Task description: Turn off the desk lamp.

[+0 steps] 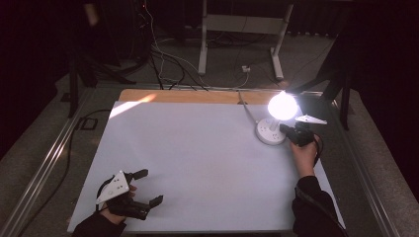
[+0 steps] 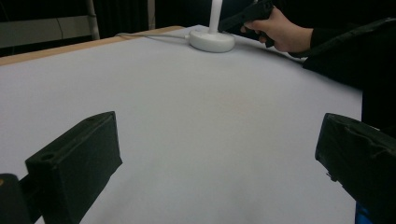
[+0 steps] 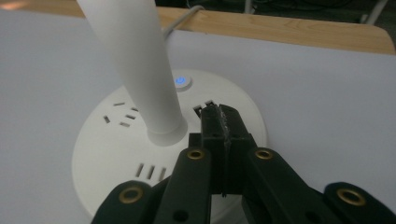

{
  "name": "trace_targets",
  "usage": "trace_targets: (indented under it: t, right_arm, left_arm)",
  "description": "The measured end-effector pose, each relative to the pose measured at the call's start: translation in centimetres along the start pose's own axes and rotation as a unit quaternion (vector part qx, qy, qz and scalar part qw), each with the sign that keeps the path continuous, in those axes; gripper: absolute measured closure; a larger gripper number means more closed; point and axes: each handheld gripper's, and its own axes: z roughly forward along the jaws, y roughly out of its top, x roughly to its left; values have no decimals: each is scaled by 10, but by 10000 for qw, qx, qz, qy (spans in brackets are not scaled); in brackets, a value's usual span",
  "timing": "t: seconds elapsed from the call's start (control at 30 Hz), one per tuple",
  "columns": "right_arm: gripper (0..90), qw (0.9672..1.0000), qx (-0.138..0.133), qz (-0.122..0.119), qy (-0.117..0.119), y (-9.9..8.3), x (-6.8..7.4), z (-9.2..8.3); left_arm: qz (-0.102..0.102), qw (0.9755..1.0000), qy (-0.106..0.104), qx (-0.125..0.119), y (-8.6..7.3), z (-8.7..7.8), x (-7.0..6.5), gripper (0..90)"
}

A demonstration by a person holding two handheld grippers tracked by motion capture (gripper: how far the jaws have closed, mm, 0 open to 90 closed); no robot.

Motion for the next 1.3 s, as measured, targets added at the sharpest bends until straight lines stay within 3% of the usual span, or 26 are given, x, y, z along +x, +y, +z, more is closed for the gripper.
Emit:
trace_targets:
  t: [0.23, 0.4, 0.47, 0.7, 0.77, 0.83, 0.97, 1.3]
  right_arm:
    - [898, 9998, -163, 70, -8, 5, -3, -11]
    - [816, 9997, -231, 72, -104, 7, -5, -25]
    - [722, 9996, -226, 140, -66, 9, -6, -28]
    - [237, 9987, -192, 437, -151, 12, -6, -38]
    - [128, 9983, -110, 430, -371, 12, -3, -39]
    - [0, 9988, -77, 413, -232, 12, -3, -42]
    - [0, 9993, -143, 350, 31, 11, -2, -51]
    - [0, 9993, -253, 168, 195, 2, 11, -76]
  left_arm:
    - [2, 10000, 2, -1, 0, 0, 0, 7]
    - [19, 10000, -20, 22, 0, 1, 0, 7]
    - [16, 10000, -18, 23, 0, 1, 0, 7]
    - [-2, 10000, -3, 6, 0, 0, 0, 7]
    - [1, 10000, -7, 9, 0, 0, 0, 7]
    - [6, 10000, -8, 5, 0, 0, -1, 7]
    - [11, 10000, -2, 6, 0, 0, -1, 7]
    - [32, 10000, -11, 8, 1, 0, -1, 7]
